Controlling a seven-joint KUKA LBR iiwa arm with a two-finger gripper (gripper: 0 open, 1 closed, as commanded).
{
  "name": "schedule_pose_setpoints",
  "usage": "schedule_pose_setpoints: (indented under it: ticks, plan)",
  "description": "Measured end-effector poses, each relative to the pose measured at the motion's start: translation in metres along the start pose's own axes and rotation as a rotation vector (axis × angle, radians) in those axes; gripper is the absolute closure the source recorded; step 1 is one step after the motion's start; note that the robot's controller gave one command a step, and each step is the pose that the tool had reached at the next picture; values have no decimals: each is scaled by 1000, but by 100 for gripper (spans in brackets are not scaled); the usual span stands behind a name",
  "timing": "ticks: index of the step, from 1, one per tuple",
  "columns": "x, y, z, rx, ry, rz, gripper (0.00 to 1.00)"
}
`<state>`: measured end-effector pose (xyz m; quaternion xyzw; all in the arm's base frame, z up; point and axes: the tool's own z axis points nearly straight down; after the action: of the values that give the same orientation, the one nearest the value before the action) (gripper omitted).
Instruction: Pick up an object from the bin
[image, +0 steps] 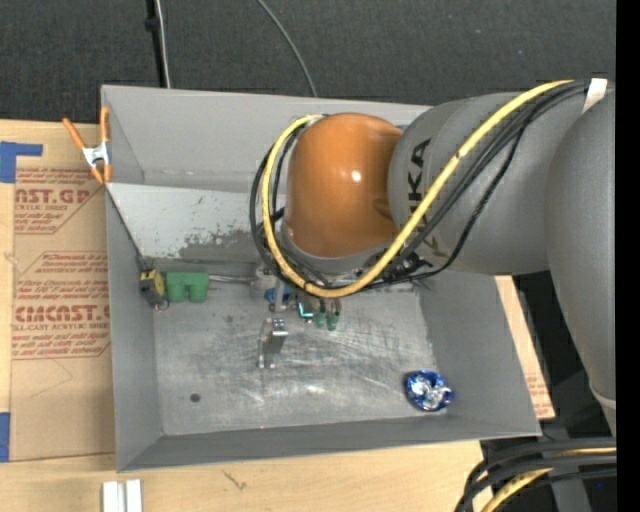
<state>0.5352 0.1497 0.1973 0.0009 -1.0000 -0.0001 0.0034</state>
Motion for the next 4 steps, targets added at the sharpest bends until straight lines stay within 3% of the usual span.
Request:
schedule_pose_setpoints:
  ticks: [1, 2, 3, 4]
  plan:
    - [46, -71, 105, 3, 5, 2, 0]
    - [43, -68, 101, -1, -5, -1, 100]
    - [43, -68, 101, -1, -5, -1, 0]
    - [-9, -22, 126, 2, -8, -52, 0]
